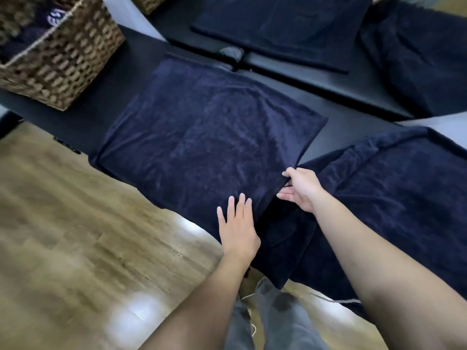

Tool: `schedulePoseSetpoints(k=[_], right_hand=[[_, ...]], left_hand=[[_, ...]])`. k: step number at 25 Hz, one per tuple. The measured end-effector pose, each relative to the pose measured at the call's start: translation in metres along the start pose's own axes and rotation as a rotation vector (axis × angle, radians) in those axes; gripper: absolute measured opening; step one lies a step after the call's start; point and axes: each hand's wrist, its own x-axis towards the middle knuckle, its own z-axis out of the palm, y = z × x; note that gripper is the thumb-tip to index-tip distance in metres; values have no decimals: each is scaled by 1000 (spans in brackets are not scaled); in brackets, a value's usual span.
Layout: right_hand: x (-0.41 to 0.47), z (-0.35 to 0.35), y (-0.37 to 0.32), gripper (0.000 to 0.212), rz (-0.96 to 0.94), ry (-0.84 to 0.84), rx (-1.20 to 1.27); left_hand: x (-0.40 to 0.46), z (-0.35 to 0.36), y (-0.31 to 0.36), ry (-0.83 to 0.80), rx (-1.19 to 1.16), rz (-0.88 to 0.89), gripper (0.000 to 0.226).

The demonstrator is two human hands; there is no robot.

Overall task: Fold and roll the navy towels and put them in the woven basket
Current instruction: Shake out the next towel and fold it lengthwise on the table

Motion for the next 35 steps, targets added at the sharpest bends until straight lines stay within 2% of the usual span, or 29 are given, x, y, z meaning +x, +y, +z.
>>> schedulePoseSetpoints(k=[3,6,11,17,20,23,26,28,32,35], right_hand=[[0,-1,-3,7,-19,-2,-16],[11,-7,-7,4,-25,-23,3],[47,-13,-25,15,80,-125,128],[94,-14,-36,36,237,-9,234],[101,-10,-44,32,246,65,270],[103,-15,-56,17,145,105,337],[102,-18,-71,30,8,62,427],[101,-16,-82,28,-14,17,414],[96,-12,-93,13,-86,-27,228],[95,-15,-89,21,-244,50,10]], left_hand=[[-8,2,1,73,-41,-68,78],[-19,9,2,73,-95,-156,75],[-30,22,13,131,-144,-273,49],[-44,35,21,256,-395,-412,51],[-52,37,16,260,-456,-531,41],[-56,39,8,304,-507,-548,29],[-57,42,-5,393,-639,-474,16],[-52,35,-15,441,-721,-489,21],[-44,17,-39,531,-709,-543,29],[-41,6,-42,579,-745,-596,40]])
